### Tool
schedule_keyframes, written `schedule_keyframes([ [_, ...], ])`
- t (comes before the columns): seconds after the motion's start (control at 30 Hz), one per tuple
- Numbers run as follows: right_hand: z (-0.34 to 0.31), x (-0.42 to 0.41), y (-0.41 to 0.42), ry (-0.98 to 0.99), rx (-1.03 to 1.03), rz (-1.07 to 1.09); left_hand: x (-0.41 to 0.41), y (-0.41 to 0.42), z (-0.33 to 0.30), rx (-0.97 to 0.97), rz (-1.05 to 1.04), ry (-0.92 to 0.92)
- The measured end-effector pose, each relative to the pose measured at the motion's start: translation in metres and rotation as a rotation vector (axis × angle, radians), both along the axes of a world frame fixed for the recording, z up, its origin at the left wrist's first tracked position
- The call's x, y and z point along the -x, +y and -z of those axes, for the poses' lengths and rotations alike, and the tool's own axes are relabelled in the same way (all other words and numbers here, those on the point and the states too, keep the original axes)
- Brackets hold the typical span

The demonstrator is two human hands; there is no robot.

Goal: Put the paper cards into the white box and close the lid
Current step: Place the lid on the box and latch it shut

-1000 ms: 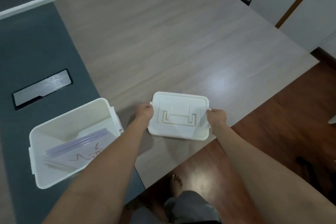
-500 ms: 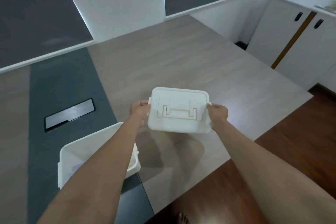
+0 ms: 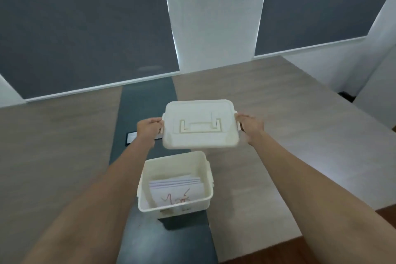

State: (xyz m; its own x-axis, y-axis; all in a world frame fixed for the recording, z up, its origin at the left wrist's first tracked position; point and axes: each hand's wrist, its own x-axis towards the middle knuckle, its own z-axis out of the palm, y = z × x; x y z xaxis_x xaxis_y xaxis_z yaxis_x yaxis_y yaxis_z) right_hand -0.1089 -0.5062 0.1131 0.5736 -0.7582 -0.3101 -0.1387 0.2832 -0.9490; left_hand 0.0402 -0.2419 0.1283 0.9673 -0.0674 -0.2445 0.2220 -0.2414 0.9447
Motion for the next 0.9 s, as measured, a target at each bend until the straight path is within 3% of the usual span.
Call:
schedule_keyframes([
  [0.37,0.067,-0.015,0.083,0.122,-0.091,-0.308,0.02,0.134,0.071,-0.075,-0.08,0.123],
  [0.63,0.11,0.008,0.091,0.205,-0.093,-0.285,0.049,0.142,0.108,-0.071,-0.094,0.181],
  [0.9,0.125,0.028,0.104,0.249,-0.074,-0.318,0.062,0.138,0.123,-0.123,-0.174,0.128],
])
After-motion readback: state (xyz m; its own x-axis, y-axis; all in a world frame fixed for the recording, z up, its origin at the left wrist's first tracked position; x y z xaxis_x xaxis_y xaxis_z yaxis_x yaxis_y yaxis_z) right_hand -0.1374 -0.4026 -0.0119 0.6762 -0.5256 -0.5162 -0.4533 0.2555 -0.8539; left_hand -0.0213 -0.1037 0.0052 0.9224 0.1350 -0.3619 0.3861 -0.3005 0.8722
